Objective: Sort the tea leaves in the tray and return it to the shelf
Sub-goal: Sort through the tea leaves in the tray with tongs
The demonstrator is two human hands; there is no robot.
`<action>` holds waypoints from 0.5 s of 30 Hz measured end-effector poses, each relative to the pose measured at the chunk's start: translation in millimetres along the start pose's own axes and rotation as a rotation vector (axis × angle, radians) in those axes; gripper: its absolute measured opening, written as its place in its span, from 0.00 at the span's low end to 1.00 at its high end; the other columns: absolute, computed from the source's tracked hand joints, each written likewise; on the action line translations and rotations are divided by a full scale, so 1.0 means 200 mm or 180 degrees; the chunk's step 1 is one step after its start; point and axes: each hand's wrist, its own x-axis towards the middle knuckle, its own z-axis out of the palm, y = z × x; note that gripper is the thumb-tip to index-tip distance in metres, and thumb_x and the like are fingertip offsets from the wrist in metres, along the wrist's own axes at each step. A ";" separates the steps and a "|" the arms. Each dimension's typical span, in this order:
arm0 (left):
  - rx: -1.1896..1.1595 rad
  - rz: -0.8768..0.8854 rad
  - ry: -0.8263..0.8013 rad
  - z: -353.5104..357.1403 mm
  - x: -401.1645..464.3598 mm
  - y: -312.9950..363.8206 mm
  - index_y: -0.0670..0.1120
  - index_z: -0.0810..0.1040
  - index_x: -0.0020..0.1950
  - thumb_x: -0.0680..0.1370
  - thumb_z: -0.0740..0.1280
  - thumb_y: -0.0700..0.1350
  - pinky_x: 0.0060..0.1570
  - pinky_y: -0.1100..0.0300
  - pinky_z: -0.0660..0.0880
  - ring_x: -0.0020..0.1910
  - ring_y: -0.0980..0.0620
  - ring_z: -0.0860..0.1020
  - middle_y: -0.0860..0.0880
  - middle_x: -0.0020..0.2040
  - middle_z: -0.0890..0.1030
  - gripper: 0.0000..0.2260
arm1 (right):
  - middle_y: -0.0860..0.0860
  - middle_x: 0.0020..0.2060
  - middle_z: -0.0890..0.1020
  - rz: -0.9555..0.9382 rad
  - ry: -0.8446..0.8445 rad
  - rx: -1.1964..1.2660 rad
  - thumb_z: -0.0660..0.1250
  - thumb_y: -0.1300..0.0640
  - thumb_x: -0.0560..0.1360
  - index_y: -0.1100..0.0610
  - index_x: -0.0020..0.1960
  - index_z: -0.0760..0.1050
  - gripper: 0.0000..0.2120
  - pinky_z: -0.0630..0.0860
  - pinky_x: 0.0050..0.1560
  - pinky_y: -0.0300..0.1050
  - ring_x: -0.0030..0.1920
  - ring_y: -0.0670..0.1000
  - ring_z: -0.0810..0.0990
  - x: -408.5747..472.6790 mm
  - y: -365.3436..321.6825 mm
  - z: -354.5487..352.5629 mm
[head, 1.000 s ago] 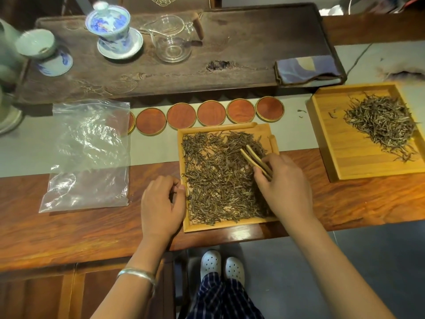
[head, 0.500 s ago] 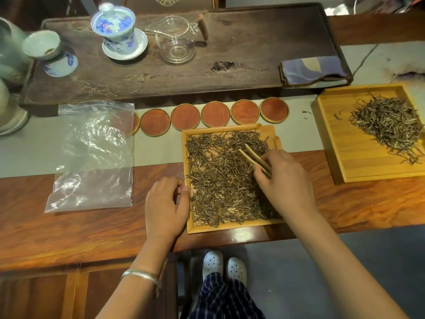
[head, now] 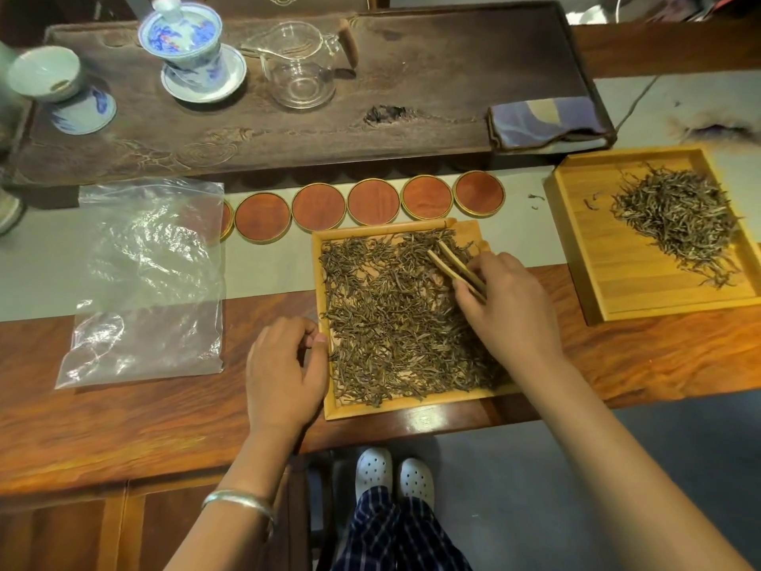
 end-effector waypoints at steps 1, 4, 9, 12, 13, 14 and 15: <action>0.0002 0.0007 0.0001 0.00 0.00 0.00 0.48 0.71 0.40 0.76 0.59 0.50 0.39 0.56 0.62 0.38 0.52 0.67 0.53 0.37 0.70 0.08 | 0.54 0.44 0.77 -0.0010 0.0038 0.0019 0.65 0.52 0.76 0.59 0.53 0.74 0.11 0.67 0.35 0.44 0.42 0.56 0.77 0.00 0.00 -0.01; 0.0021 0.0027 0.0000 0.00 0.00 -0.01 0.48 0.71 0.40 0.76 0.59 0.50 0.38 0.55 0.63 0.38 0.51 0.68 0.52 0.36 0.71 0.09 | 0.52 0.44 0.77 -0.0147 0.0002 0.0034 0.65 0.51 0.76 0.57 0.52 0.75 0.10 0.65 0.34 0.42 0.40 0.53 0.75 0.03 -0.02 -0.01; 0.0020 0.0022 0.0024 0.01 0.00 -0.01 0.49 0.71 0.40 0.76 0.59 0.50 0.37 0.54 0.64 0.37 0.51 0.68 0.52 0.36 0.71 0.08 | 0.52 0.44 0.76 -0.0254 -0.0132 -0.0045 0.63 0.51 0.77 0.57 0.51 0.74 0.09 0.63 0.33 0.42 0.39 0.51 0.73 0.05 -0.09 0.03; 0.0038 0.0043 0.0028 0.01 0.00 -0.01 0.49 0.71 0.40 0.76 0.59 0.51 0.37 0.55 0.62 0.37 0.51 0.67 0.53 0.36 0.71 0.08 | 0.52 0.43 0.76 -0.0264 -0.0075 -0.0007 0.64 0.51 0.77 0.57 0.50 0.74 0.09 0.64 0.32 0.43 0.38 0.51 0.73 0.04 -0.08 0.02; 0.0044 0.0042 0.0030 0.01 0.00 -0.01 0.49 0.72 0.40 0.76 0.59 0.51 0.37 0.55 0.62 0.37 0.51 0.67 0.53 0.36 0.71 0.08 | 0.52 0.43 0.76 -0.0253 -0.0062 0.0000 0.64 0.51 0.77 0.57 0.50 0.74 0.09 0.65 0.32 0.43 0.39 0.52 0.74 0.03 -0.08 0.02; 0.0045 0.0034 0.0030 0.01 0.00 -0.01 0.49 0.72 0.40 0.76 0.59 0.51 0.37 0.55 0.63 0.37 0.51 0.68 0.53 0.36 0.71 0.08 | 0.52 0.43 0.76 -0.0232 -0.0064 0.0004 0.64 0.51 0.77 0.57 0.50 0.74 0.09 0.65 0.32 0.43 0.39 0.53 0.75 0.03 -0.07 0.02; 0.0040 0.0028 0.0031 0.01 0.00 -0.01 0.49 0.71 0.40 0.76 0.59 0.51 0.37 0.55 0.63 0.37 0.51 0.68 0.53 0.36 0.71 0.08 | 0.52 0.43 0.76 -0.0212 -0.0080 0.0013 0.64 0.52 0.77 0.57 0.50 0.74 0.09 0.66 0.33 0.43 0.40 0.53 0.75 0.03 -0.07 0.02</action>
